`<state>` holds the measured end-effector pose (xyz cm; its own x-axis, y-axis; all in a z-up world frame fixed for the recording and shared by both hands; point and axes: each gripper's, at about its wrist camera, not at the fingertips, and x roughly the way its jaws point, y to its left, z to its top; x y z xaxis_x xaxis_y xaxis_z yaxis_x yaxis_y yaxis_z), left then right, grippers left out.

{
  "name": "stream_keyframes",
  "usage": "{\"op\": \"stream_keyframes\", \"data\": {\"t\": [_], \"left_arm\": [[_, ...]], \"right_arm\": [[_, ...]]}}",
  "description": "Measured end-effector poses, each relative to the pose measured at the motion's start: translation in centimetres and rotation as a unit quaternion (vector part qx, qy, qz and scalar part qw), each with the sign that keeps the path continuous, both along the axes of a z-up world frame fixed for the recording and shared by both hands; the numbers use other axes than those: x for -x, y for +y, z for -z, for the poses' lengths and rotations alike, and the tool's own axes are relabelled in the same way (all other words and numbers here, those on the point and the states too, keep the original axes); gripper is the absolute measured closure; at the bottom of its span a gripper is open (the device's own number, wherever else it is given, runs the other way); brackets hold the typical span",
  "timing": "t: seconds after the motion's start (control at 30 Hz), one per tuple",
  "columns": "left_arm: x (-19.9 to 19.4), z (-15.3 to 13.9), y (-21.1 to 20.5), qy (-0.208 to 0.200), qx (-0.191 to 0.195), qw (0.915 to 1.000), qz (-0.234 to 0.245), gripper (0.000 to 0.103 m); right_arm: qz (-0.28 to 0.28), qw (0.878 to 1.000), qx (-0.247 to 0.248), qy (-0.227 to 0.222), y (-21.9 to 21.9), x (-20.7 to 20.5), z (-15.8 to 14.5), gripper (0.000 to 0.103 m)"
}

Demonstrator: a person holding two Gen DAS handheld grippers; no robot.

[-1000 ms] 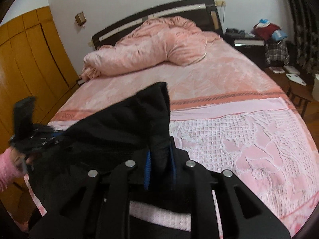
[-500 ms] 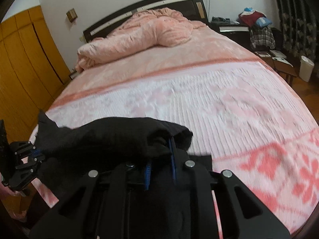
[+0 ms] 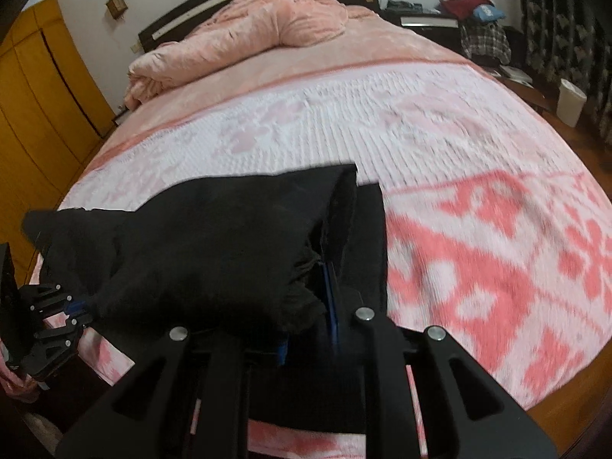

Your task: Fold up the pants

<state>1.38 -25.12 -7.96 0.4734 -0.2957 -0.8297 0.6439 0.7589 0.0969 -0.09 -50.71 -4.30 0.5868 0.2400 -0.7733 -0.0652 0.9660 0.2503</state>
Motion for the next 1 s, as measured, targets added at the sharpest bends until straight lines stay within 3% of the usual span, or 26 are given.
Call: {"op": "stream_keyframes", "data": {"t": [0.13,0.2,0.27,0.53,0.7,0.83,1.0], "left_arm": [[-0.5,1.1,0.4,0.034,0.017,0.9992,-0.013,0.088],[-0.3,1.1,0.5,0.040,0.021,0.9989,-0.015,0.076],[-0.3,0.7,0.9,0.054,0.032,0.9979,-0.018,0.064],[-0.6,-1.3,4.4,0.110,0.082,0.9894,-0.048,0.059],[-1.2,-3.2,7.3,0.093,0.099,0.9868,-0.088,0.055],[-1.9,-3.8,9.0,0.078,0.097,0.9844,-0.124,0.052],[-1.9,-3.7,11.3,0.091,0.107,0.9760,-0.166,0.051]], "right_arm": [[0.012,1.000,0.006,0.018,-0.2,0.7,1.2,0.082],[0.024,0.999,0.014,0.032,-0.5,1.0,1.6,0.070],[0.032,0.999,0.014,0.038,-1.0,1.5,1.6,0.070],[0.068,0.995,-0.002,0.072,-2.5,5.4,0.2,0.068],[0.058,0.988,-0.123,0.074,-0.9,7.0,0.0,0.068],[0.055,0.983,-0.157,0.078,1.3,6.0,0.7,0.068],[0.086,0.970,-0.214,0.081,1.6,4.2,1.9,0.066]]}}
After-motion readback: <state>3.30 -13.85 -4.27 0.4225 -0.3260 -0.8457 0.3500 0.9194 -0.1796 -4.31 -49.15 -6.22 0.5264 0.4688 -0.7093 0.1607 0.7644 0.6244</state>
